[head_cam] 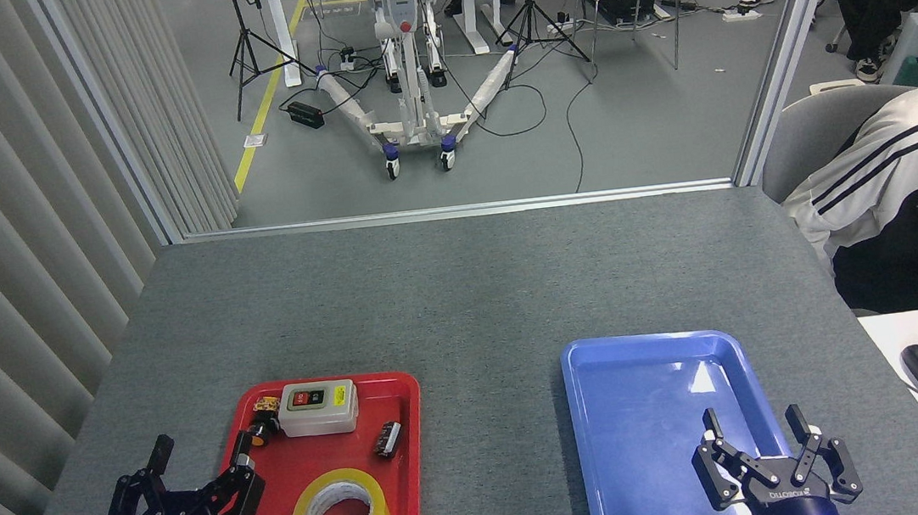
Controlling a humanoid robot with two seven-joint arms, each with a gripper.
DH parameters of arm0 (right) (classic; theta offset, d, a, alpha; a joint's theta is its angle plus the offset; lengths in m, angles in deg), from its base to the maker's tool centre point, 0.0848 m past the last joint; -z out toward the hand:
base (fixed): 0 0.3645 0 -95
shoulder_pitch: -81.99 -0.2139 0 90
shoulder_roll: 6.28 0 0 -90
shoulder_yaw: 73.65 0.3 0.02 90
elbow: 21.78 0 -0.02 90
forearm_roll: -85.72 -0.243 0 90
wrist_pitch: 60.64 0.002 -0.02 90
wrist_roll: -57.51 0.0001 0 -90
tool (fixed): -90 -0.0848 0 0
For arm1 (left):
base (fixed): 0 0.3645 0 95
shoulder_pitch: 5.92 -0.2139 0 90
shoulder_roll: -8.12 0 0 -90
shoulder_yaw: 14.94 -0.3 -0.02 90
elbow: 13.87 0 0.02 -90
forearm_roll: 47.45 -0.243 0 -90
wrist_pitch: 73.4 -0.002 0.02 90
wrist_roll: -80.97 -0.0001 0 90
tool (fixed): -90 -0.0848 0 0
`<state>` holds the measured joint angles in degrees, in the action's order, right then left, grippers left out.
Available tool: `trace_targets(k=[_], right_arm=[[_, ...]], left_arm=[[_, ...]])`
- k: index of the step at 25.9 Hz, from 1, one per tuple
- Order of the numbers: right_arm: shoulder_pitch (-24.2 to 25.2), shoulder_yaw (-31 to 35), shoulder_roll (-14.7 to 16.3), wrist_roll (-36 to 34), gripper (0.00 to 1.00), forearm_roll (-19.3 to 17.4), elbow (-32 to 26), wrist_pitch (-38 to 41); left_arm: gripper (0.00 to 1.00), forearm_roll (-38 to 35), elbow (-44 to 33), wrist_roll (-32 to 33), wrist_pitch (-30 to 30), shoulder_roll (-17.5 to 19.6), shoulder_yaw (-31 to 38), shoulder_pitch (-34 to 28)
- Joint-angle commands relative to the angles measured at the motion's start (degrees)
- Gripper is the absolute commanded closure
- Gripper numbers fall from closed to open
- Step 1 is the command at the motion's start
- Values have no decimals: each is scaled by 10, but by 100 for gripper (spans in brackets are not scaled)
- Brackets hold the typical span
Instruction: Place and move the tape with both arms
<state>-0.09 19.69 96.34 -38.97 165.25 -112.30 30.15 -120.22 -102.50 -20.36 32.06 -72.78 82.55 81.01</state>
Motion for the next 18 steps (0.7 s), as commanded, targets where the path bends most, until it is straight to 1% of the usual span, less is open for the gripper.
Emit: trace_targets(k=[1, 4, 6, 8, 16, 18], right_arm=[[-1, 0, 0, 0, 1, 1, 0, 0], [0, 0, 0, 0, 1, 1, 0, 0], [-1, 0, -1, 0, 1, 3, 0, 0], [-1, 0, -1, 0, 1, 10, 0, 0], [-1, 1, -3, 0, 1, 12, 0, 0], [-1, 1, -3, 0, 1, 12, 0, 0]], left_arm=[[1, 0, 0, -4, 0, -4, -1, 0], [0, 0, -2, -27, 19, -4, 2, 0], [0, 0, -3, -25, 33, -3, 2, 1], [0, 0, -4, -25, 33, -3, 2, 1], [0, 0, 1, -25, 30, -1, 4, 1], [0, 0, 4, -25, 18, 0, 6, 0]])
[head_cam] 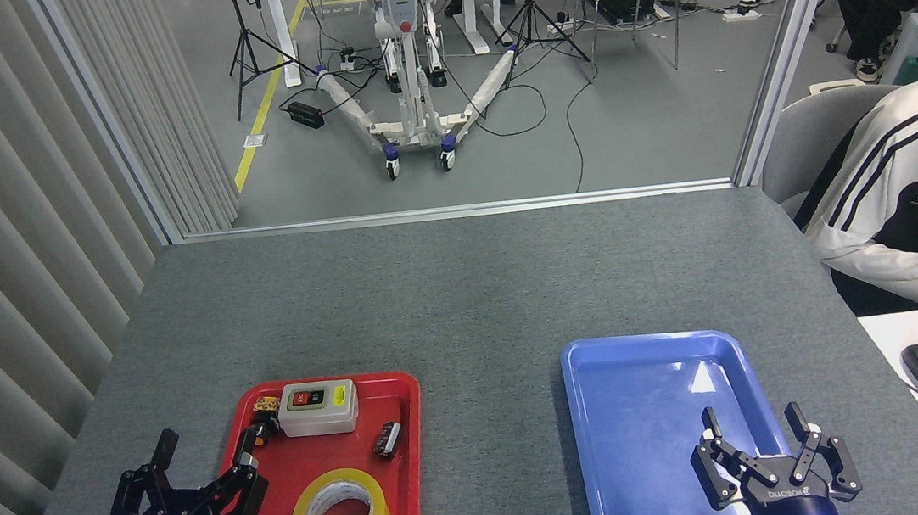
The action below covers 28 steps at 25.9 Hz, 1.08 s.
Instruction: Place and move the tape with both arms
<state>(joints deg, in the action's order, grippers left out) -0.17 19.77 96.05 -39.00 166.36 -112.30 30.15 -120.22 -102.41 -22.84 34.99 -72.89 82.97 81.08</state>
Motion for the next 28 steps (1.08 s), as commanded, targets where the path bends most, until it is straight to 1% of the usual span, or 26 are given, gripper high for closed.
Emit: trace_targets(k=[1, 5, 8, 11, 14, 16, 17, 20, 23, 25, 26, 27, 28], right_arm=[[0, 1, 0, 0, 1, 2, 0, 0], [1, 4, -1, 0, 1, 11, 0, 0], [1, 5, -2, 0, 1, 12, 0, 0], [1, 5, -2, 0, 1, 12, 0, 0], [1, 5, -2, 0, 1, 12, 0, 0], [1, 5, -2, 3, 1, 12, 0, 0], [1, 5, -4, 3, 1, 12, 0, 0], [1, 5, -6, 5, 1, 12, 0, 0], [1, 5, -6, 5, 1, 12, 0, 1], [1, 5, -6, 5, 1, 12, 0, 0], [1, 5, -6, 4, 1, 12, 0, 0], [1, 5, -5, 5, 1, 12, 0, 0], [1, 5, -5, 5, 1, 12, 0, 0]], left_arm=[[0, 0, 5, 1, -23, 3, 1, 0], [0, 0, 6, 2, -59, 8, -11, -1], [0, 1, 4, 4, -55, 11, -14, -1], [0, 2, 0, 4, -53, 34, -25, 0], [0, 3, 2, 5, -53, 30, -66, 1], [0, 2, 6, 30, -51, 28, -77, 6], [0, 2, 3, 68, -48, 31, -82, 7], [0, 2, -4, 229, -18, 36, -86, 33], [0, 2, -4, 457, 50, 41, -81, 77], [0, 1, -1, 593, 75, 41, -78, 107], [0, 2, 1, 643, 77, 41, -77, 121], [0, 2, 5, 676, 77, 41, -77, 131], [0, 1, 8, 694, 78, 41, -77, 137]])
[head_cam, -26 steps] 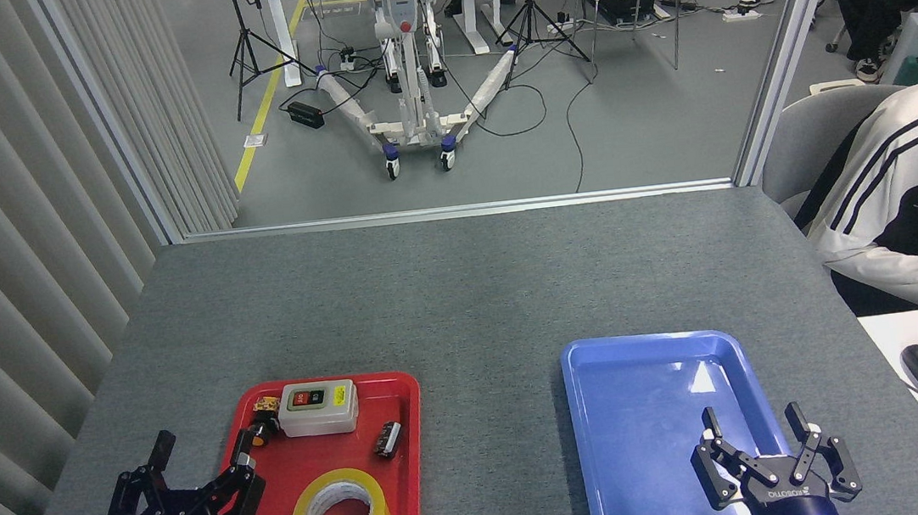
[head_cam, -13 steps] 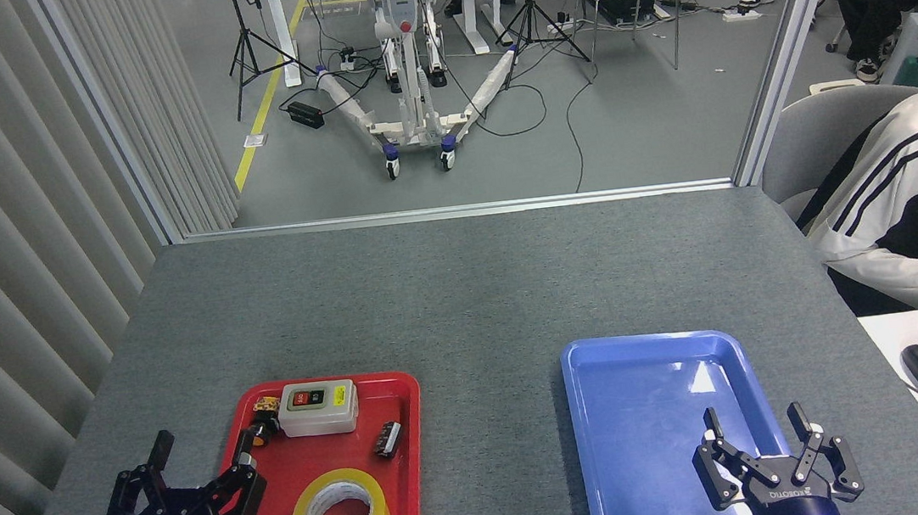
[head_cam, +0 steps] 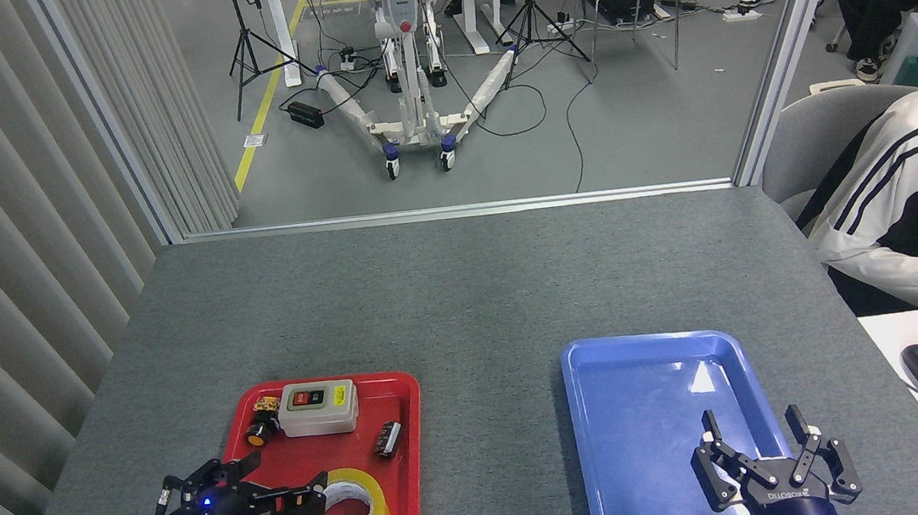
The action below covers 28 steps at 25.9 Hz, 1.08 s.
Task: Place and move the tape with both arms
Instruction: 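Move the left gripper to the yellow tape roll and grasp it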
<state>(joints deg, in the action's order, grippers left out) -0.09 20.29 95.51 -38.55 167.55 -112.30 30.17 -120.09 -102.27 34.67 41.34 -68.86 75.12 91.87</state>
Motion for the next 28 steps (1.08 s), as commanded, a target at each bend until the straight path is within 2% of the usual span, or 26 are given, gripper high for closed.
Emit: trace_targets(k=[1, 6, 16, 18, 20, 22, 24, 28], right_arm=[[0, 0, 1, 0, 1, 0, 0, 0], [0, 0, 1, 0, 1, 0, 0, 0], [0, 1, 1, -1, 1, 0, 0, 0], [0, 1, 1, -1, 1, 0, 0, 0], [0, 1, 0, -1, 1, 0, 0, 0], [0, 1, 0, -1, 1, 0, 0, 0], [0, 2, 0, -1, 1, 0, 0, 0], [0, 1, 0, -2, 1, 0, 0, 0]], left_arm=[[0, 0, 8, 129, 17, 0, 1, 34], [0, -1, 40, 139, 24, -17, -2, 56], [1, -8, 117, 142, 23, -23, -3, 82], [2, -11, 119, 168, 23, -20, -3, 82], [11, -12, 118, 191, 23, -19, -3, 83], [14, -12, 122, 192, 25, -20, -4, 88], [25, -11, 123, 191, 31, -22, -9, 89], [65, -7, 125, 191, 84, -24, -19, 90]])
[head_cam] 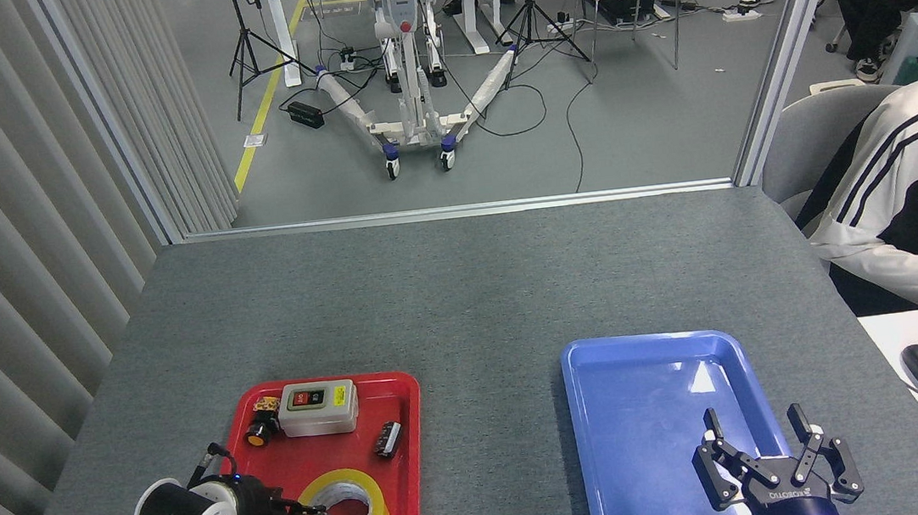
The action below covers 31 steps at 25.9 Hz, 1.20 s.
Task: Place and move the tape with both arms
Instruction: 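Move the left gripper to the yellow tape roll and grasp it, then lift the tape roll with the left gripper toward the right gripper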
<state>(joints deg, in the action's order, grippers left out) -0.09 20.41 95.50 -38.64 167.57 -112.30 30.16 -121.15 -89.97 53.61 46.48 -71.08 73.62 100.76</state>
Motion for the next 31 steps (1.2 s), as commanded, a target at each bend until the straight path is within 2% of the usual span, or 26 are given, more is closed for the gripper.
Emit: trace_targets(k=[1, 3, 4, 7, 9, 16, 18, 20, 22, 25, 26, 29, 31], right_arm=[[0, 1, 0, -1, 1, 0, 0, 1], [0, 1, 0, -1, 1, 0, 0, 1], [0, 1, 0, -1, 1, 0, 0, 1], [0, 1, 0, -1, 1, 0, 0, 1], [0, 1, 0, -2, 1, 0, 0, 0], [0, 1, 0, -2, 1, 1, 0, 1], [0, 1, 0, -3, 1, 1, 0, 3], [0, 1, 0, -4, 1, 1, 0, 17], [2, 10, 3, -9, 0, 1, -1, 89], [11, 60, 14, -67, 0, 2, -1, 308], [11, 66, 16, -86, 0, 2, -1, 356], [11, 57, 33, -111, 0, 2, -1, 410], [14, 39, 45, -111, 0, 2, -2, 442]], left_arm=[[75, 7, 4, 2, 50, -2, -4, 1], [96, 7, 8, 2, 87, -3, -3, 5], [100, 8, 9, 2, 104, -5, -2, 7], [100, 26, 11, 0, 146, -7, 1, 10], [100, 72, 12, -1, 151, -7, 3, 22], [100, 376, 27, -43, 151, -52, 8, 39], [100, 444, 53, -61, 151, -56, 0, 30], [100, 471, 53, -79, 151, -61, -32, 20], [100, 471, 52, -85, 151, -66, -54, 18], [100, 470, 60, -86, 151, -91, -66, 18], [100, 470, 63, -86, 151, -99, -68, 18], [100, 470, 75, -83, 151, -125, -68, 18], [100, 470, 75, -83, 151, -129, -70, 18]])
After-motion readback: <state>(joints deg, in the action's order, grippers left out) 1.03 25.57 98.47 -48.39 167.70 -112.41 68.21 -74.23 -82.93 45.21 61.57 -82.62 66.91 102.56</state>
